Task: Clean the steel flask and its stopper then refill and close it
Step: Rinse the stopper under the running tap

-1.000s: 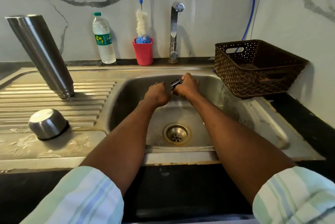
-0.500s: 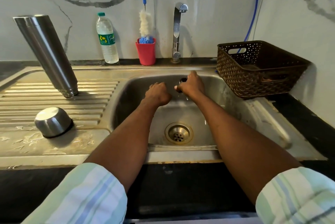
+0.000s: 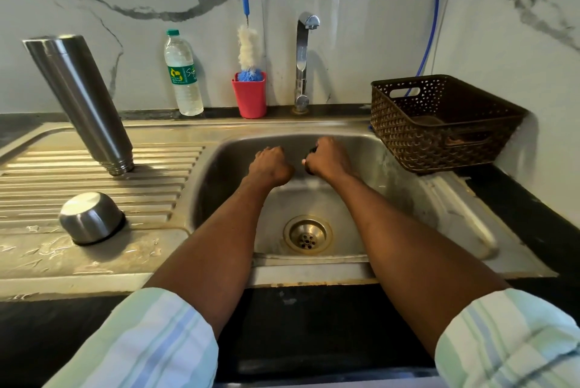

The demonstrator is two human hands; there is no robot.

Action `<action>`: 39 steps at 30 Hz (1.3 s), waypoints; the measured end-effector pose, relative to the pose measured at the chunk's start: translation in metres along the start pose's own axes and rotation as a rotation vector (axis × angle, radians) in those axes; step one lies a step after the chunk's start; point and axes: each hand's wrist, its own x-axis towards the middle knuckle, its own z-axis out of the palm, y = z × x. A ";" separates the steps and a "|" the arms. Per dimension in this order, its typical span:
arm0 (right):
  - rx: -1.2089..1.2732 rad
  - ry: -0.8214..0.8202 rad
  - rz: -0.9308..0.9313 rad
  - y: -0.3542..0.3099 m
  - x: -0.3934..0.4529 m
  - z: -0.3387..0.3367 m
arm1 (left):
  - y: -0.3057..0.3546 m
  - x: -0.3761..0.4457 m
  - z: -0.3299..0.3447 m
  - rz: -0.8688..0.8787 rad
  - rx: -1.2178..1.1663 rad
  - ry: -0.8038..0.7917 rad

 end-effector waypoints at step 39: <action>0.266 0.091 -0.166 -0.063 -0.045 -0.035 | -0.022 -0.073 -0.072 0.087 -0.284 0.599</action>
